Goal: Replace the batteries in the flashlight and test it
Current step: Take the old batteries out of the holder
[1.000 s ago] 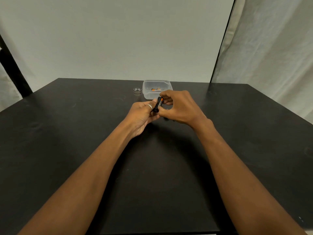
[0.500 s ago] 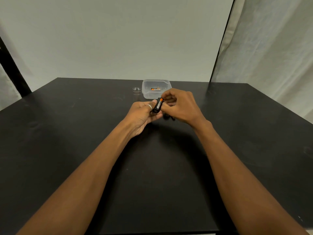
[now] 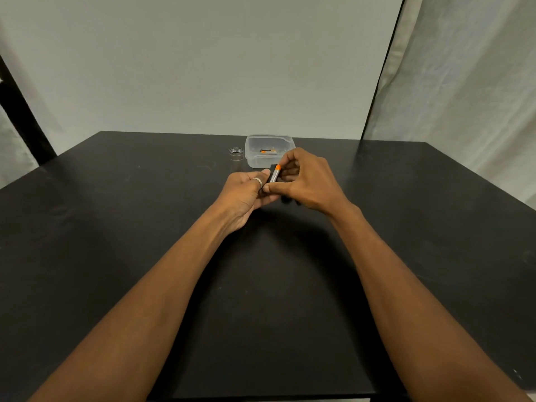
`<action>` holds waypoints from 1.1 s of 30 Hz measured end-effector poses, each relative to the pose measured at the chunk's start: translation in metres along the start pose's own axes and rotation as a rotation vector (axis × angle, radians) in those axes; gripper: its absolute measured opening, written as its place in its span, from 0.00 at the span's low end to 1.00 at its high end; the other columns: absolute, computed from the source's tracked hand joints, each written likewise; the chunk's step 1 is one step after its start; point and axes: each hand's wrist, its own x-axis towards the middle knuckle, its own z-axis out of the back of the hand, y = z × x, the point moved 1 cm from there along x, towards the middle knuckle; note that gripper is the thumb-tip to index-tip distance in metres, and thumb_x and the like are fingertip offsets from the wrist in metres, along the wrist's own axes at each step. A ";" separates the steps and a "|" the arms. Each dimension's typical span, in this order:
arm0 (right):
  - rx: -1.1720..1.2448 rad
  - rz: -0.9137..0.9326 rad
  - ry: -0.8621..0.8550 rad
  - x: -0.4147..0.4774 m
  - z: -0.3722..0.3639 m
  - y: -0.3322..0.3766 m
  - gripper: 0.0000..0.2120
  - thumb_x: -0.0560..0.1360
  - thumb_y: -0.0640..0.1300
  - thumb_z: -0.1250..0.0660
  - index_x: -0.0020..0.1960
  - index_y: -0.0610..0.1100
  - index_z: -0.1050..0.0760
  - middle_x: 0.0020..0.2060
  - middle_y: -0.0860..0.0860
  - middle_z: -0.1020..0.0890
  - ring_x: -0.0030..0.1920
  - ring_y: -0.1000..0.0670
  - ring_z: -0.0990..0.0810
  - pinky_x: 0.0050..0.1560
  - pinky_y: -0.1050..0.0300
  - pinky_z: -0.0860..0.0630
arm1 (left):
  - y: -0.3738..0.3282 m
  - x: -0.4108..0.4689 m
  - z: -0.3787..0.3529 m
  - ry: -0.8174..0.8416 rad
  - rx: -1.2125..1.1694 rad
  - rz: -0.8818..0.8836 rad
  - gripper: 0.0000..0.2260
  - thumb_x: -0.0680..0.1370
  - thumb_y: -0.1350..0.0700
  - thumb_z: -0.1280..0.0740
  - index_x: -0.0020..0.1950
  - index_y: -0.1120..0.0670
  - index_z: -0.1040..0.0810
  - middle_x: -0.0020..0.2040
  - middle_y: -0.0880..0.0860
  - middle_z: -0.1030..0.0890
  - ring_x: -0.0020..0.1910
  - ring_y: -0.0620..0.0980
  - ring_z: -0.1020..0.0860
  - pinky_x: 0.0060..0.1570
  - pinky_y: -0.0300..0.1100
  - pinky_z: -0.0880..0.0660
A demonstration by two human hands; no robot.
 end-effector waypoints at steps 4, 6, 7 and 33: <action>-0.068 0.061 -0.026 0.000 -0.003 0.005 0.25 0.65 0.48 0.16 0.55 0.47 0.26 0.49 0.54 0.18 0.50 0.57 0.18 0.48 0.69 0.21 | 0.000 0.000 -0.001 -0.039 0.001 -0.021 0.14 0.85 0.58 0.37 0.45 0.62 0.17 0.34 0.54 0.14 0.36 0.46 0.15 0.40 0.39 0.18; -0.070 0.077 -0.040 0.000 -0.002 0.007 0.24 0.65 0.47 0.16 0.54 0.47 0.26 0.49 0.54 0.18 0.50 0.57 0.19 0.46 0.69 0.23 | 0.000 0.000 -0.001 -0.045 -0.006 -0.022 0.14 0.85 0.59 0.37 0.45 0.63 0.17 0.36 0.55 0.14 0.38 0.48 0.14 0.40 0.39 0.18; -0.044 0.073 -0.045 0.000 -0.002 0.007 0.23 0.65 0.47 0.16 0.54 0.47 0.25 0.48 0.55 0.17 0.48 0.57 0.18 0.46 0.69 0.23 | 0.000 0.000 -0.001 -0.047 -0.012 -0.021 0.13 0.84 0.60 0.37 0.46 0.64 0.17 0.39 0.56 0.14 0.40 0.49 0.14 0.40 0.39 0.18; -0.166 -0.454 -0.012 0.006 0.019 -0.040 0.11 0.72 0.39 0.25 0.34 0.51 0.18 0.32 0.51 0.14 0.32 0.54 0.16 0.48 0.51 0.14 | -0.001 -0.002 -0.003 0.011 -0.014 0.036 0.07 0.84 0.60 0.37 0.55 0.60 0.20 0.44 0.57 0.12 0.41 0.48 0.14 0.40 0.40 0.18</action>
